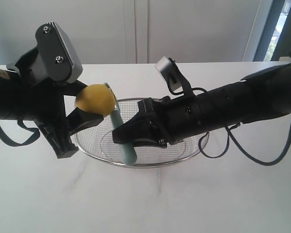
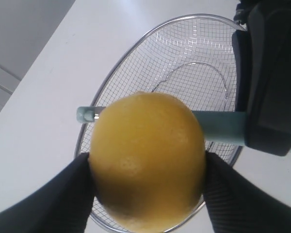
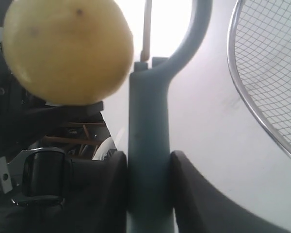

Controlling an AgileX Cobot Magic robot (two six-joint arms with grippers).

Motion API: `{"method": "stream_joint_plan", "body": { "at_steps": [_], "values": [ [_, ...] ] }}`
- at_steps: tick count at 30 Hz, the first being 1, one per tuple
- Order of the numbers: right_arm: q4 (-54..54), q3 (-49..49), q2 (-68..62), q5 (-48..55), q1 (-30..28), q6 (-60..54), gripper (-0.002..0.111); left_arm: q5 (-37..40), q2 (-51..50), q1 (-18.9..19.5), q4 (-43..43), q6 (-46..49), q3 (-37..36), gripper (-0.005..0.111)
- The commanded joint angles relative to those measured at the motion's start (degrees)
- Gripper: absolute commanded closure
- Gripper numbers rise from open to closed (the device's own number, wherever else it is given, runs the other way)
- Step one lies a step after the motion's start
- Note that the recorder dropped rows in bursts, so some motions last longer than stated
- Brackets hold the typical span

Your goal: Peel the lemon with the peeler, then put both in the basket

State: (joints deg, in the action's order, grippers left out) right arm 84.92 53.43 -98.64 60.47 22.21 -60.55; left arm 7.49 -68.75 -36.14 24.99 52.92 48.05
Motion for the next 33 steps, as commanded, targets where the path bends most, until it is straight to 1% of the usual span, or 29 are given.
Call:
{"method": "stream_joint_plan", "body": {
  "at_steps": [1, 12, 18, 24, 29, 33],
  "values": [
    [0.2, -0.2, 0.7, 1.2, -0.5, -0.7, 0.108, 0.3, 0.8, 0.1, 0.6, -0.2, 0.1, 0.107],
    [-0.4, -0.2, 2.7, 0.8, -0.9, -0.7, 0.108, 0.3, 0.8, 0.1, 0.6, -0.2, 0.1, 0.107],
    [-1.0, -0.2, 2.7, 0.6, -2.6, -0.1, 0.108, 0.3, 0.8, 0.1, 0.6, -0.2, 0.1, 0.107],
    [-1.1, -0.2, 3.4, 2.5, -4.6, 0.3, 0.108, 0.6, 0.8, 0.1, 0.6, -0.2, 0.1, 0.107],
    [-1.6, -0.2, 6.5, 4.7, -6.4, 0.3, 0.108, 0.7, 0.8, 0.1, 0.6, -0.2, 0.1, 0.107],
    [-5.1, -0.2, 10.4, 5.1, -8.8, 1.4, 0.108, 0.7, 0.8, 0.1, 0.6, -0.2, 0.1, 0.107]
  ]
}}
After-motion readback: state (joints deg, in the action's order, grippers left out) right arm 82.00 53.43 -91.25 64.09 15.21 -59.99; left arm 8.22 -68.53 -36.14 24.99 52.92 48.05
